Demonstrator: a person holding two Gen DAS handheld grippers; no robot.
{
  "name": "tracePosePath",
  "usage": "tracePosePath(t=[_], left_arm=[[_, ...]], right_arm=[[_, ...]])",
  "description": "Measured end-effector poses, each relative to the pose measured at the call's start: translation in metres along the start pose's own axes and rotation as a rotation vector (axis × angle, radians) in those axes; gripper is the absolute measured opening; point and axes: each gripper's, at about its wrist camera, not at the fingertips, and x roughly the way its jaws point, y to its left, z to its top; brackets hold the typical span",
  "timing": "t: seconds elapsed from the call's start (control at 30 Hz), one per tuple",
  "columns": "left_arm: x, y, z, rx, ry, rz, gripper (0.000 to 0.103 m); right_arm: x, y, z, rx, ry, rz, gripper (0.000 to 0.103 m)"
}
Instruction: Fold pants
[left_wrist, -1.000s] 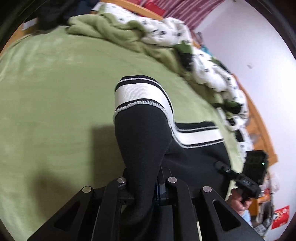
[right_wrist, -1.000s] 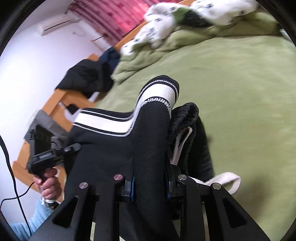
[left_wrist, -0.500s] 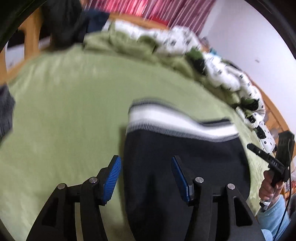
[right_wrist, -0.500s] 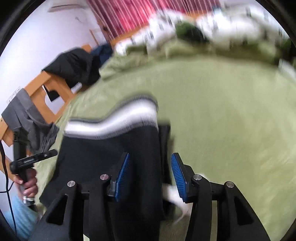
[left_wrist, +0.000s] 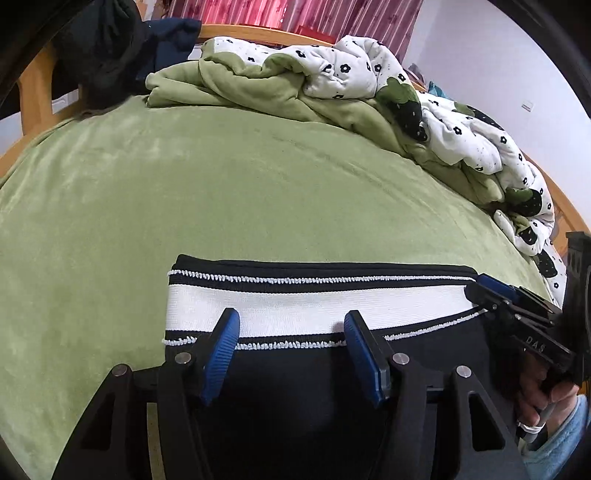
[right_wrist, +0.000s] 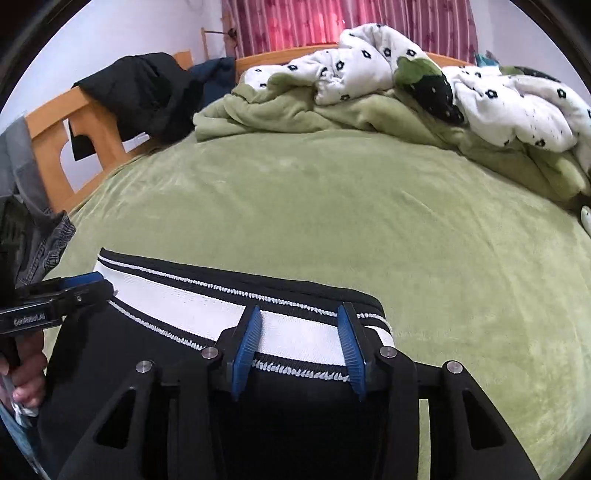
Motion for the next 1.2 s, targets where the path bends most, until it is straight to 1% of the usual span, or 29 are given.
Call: tracePosePath(t=[0.17,0.3,0.33,0.4,0.47,0.5,0.57,0.63,0.67,0.7,0.73,0.77,0.8,0.83,0.87,0.93,0.97,1.03,1.07,1.1,1.13,1.17,1.2], left_arm=[[0.001,-0.002,-0.005,0.019,-0.015,0.021,0.056],[-0.001,-0.003,-0.005,0.012,-0.023,0.014,0.056],[-0.003,-0.003,-0.004,0.012,-0.032,0.011,0.056],[-0.011,-0.006,-0.002,0.027,-0.054,0.034,0.056],[-0.019,-0.011,0.000,0.047,-0.096,0.079,0.056],[-0.016,-0.013,0.001,0.055,-0.085,0.087,0.056],[0.000,-0.011,0.001,0.056,0.012,0.089,0.056],[-0.007,-0.009,-0.002,0.051,0.020,0.078,0.054],[-0.013,-0.009,-0.004,0.044,0.046,0.058,0.055],[-0.020,-0.008,-0.008,0.030,0.074,0.021,0.055],[-0.028,-0.005,-0.016,0.007,0.099,-0.022,0.056],[-0.036,-0.001,-0.028,-0.016,0.131,-0.054,0.056],[-0.041,0.001,-0.039,-0.030,0.160,-0.077,0.056],[-0.051,0.005,-0.057,-0.049,0.183,-0.104,0.056],[-0.059,0.007,-0.070,-0.069,0.189,-0.110,0.056],[-0.080,0.012,-0.108,-0.130,0.216,-0.153,0.056],[-0.089,0.013,-0.123,-0.141,0.208,-0.160,0.056],[-0.113,0.008,-0.146,-0.116,0.153,-0.102,0.056],[-0.124,0.004,-0.153,-0.109,0.164,-0.082,0.056],[-0.132,0.003,-0.157,-0.128,0.187,-0.094,0.055],[-0.142,0.001,-0.160,-0.164,0.197,-0.129,0.055],[-0.157,-0.004,-0.158,-0.186,0.175,-0.152,0.055],[-0.176,-0.014,-0.158,-0.180,0.132,-0.164,0.055]], right_arm=[[-0.007,0.000,-0.003,0.009,-0.006,-0.003,0.043],[-0.019,0.000,0.001,0.017,0.008,0.006,0.042],[-0.022,0.000,0.003,0.021,-0.001,0.011,0.042],[-0.029,0.000,0.005,0.025,-0.038,0.006,0.042],[-0.032,0.003,0.006,0.009,-0.066,-0.036,0.042],[-0.028,0.004,0.005,0.002,-0.058,-0.043,0.042],[-0.011,0.007,0.001,-0.033,0.035,-0.070,0.043],[-0.017,0.009,-0.003,-0.048,0.025,-0.071,0.043],[-0.026,0.009,-0.005,-0.048,0.028,-0.061,0.043],[-0.035,0.008,-0.009,-0.030,0.047,-0.040,0.043],[-0.046,0.006,-0.017,0.000,0.065,-0.015,0.044],[-0.052,0.003,-0.024,0.022,0.076,-0.003,0.048],[-0.062,-0.002,-0.038,0.071,0.102,0.013,0.050],[-0.068,-0.005,-0.050,0.091,0.123,0.023,0.050],[-0.079,-0.005,-0.064,0.090,0.121,0.023,0.050],[-0.099,-0.001,-0.083,0.075,0.127,0.017,0.050],[-0.112,0.001,-0.095,0.079,0.160,0.028,0.050],[-0.130,0.001,-0.108,0.113,0.186,0.045,0.050],[-0.147,0.004,-0.114,0.133,0.183,0.042,0.050],[-0.162,0.007,-0.117,0.143,0.163,0.036,0.050],[-0.174,0.010,-0.118,0.147,0.142,0.033,0.050],[-0.195,0.017,-0.119,0.150,0.099,0.026,0.050],[-0.207,0.023,-0.120,0.149,0.073,0.013,0.050]])
